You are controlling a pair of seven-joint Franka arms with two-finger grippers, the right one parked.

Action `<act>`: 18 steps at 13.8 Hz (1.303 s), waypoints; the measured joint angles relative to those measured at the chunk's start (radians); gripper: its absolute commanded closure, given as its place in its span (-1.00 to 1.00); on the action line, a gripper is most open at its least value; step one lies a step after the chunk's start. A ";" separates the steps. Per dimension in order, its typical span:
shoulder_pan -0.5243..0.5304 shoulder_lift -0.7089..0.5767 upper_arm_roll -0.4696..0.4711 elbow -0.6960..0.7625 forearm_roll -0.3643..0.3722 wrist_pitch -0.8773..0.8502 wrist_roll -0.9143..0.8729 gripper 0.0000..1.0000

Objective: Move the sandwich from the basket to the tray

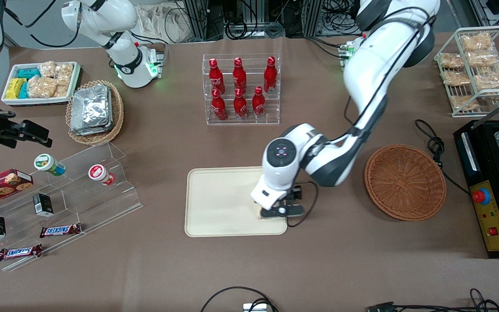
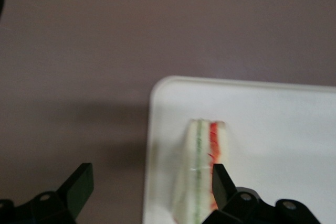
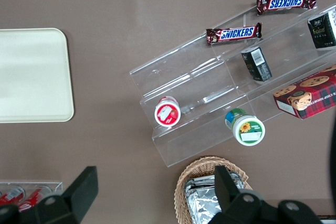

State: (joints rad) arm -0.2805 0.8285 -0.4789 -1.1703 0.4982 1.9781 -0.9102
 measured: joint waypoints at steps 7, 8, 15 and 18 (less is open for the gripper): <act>0.163 -0.203 0.001 -0.009 -0.047 -0.231 0.030 -1.00; 0.193 -0.223 0.001 -0.019 -0.071 -0.233 0.064 -1.00; 0.359 -0.362 0.001 -0.075 -0.251 -0.314 0.311 -1.00; 0.411 -0.399 0.001 -0.082 -0.300 -0.344 0.400 -1.00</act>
State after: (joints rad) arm 0.1310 0.4291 -0.4777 -1.2523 0.1983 1.6338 -0.5100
